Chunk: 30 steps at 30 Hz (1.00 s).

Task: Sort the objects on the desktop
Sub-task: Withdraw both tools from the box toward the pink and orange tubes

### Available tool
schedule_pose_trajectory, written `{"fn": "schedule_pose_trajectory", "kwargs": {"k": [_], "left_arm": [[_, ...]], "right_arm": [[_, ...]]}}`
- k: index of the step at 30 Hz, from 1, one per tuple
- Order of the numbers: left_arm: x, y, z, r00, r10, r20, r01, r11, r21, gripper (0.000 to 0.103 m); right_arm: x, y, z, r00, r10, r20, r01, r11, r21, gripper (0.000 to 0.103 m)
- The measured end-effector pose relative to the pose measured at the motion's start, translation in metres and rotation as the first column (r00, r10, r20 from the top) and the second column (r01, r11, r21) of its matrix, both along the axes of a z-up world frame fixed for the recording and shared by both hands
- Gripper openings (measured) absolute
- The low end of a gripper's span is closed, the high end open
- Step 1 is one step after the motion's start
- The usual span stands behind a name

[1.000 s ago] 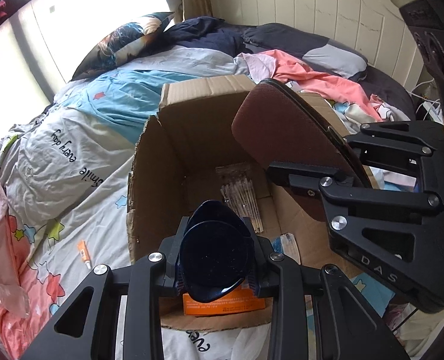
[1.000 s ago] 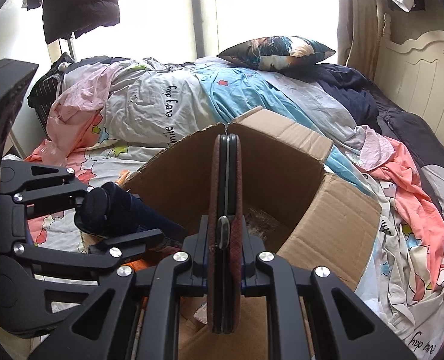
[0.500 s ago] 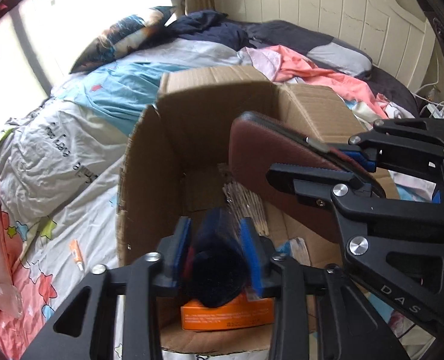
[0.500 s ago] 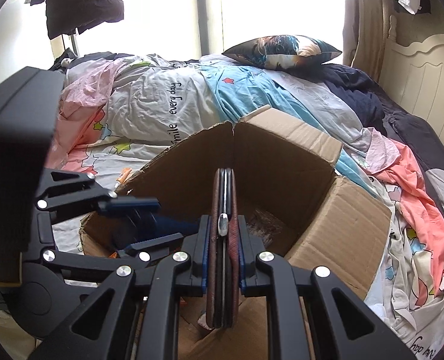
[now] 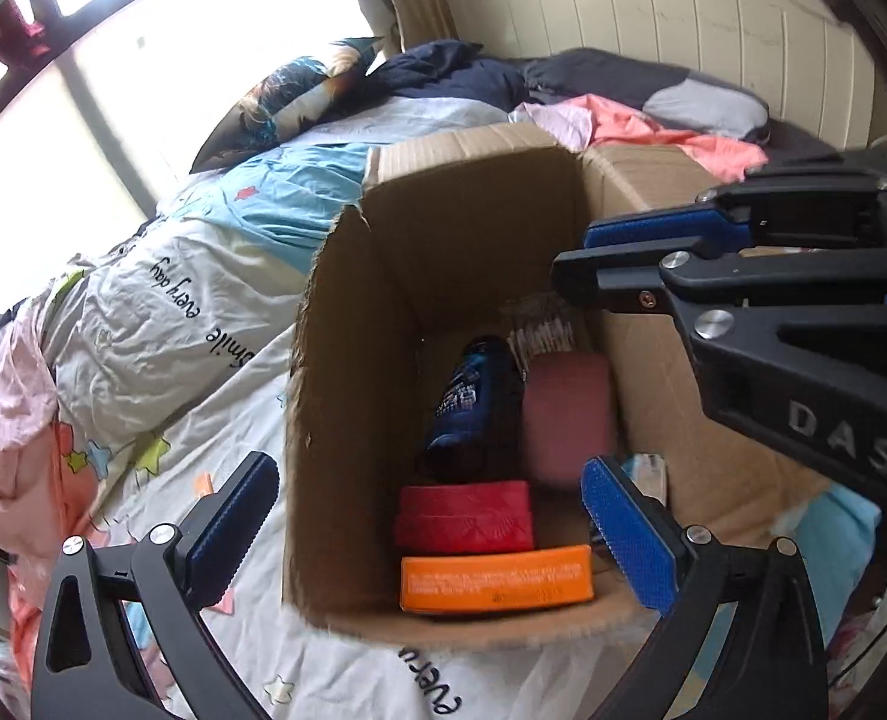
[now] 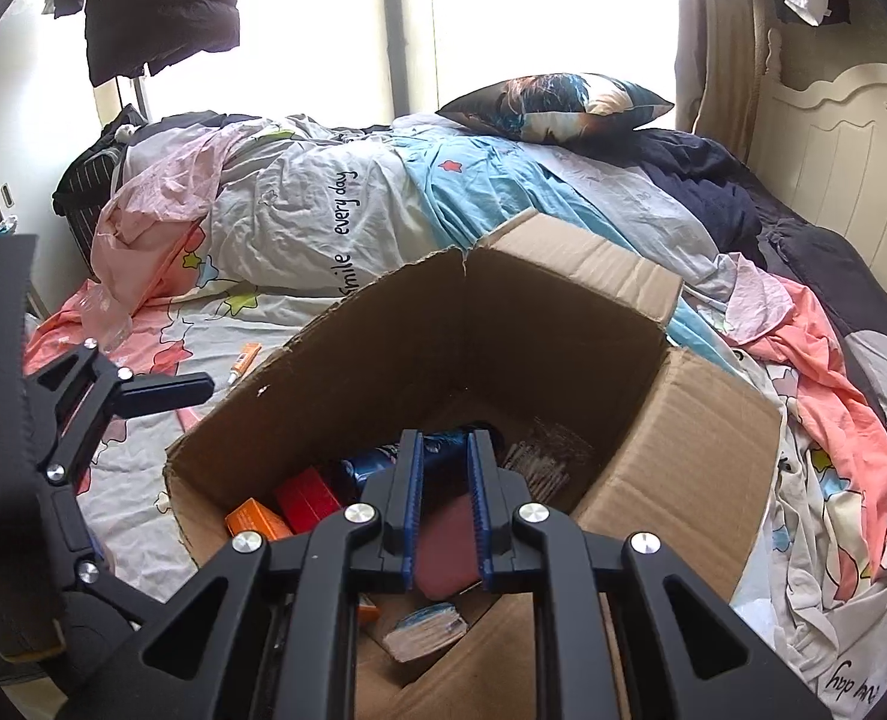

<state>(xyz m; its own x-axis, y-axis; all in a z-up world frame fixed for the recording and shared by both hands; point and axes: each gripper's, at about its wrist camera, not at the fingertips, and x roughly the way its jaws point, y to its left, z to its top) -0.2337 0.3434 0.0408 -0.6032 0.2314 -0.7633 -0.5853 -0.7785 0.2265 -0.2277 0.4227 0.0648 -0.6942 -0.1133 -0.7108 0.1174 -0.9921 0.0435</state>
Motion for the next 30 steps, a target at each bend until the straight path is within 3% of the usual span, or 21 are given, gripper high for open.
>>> {"fn": "schedule_pose_trajectory", "kwargs": {"k": [1,3,9,18,24,30], "left_arm": [[0.001,-0.004,0.001,1.000,0.006,0.002,-0.006,1.000,0.009,0.103],[0.006,-0.011,0.005,1.000,0.024,-0.007,-0.024,1.000,0.012,0.103],[0.019,-0.040,0.011,0.998,0.056,0.005,-0.056,0.997,0.050,0.103],[0.042,-0.115,0.025,0.988,0.155,0.004,-0.154,0.984,0.084,0.103],[0.058,-0.184,0.035,0.956,0.293,-0.023,-0.290,0.953,0.083,0.103],[0.064,-0.246,0.031,0.928,0.374,0.004,-0.372,0.922,0.110,0.103]], "right_arm": [[0.001,-0.001,0.000,1.000,-0.004,0.002,0.004,1.000,-0.004,0.026],[0.005,-0.003,0.003,1.000,-0.007,0.002,0.007,1.000,-0.012,0.046],[0.021,-0.016,0.015,0.999,-0.022,-0.023,0.021,0.999,-0.025,0.066],[0.041,-0.061,0.031,0.999,0.010,-0.045,-0.012,0.999,-0.032,0.069],[0.048,-0.118,0.030,0.996,0.083,-0.037,-0.083,0.997,0.002,0.069],[0.039,-0.174,0.023,0.988,0.154,-0.016,-0.154,0.988,0.026,0.069]]}}
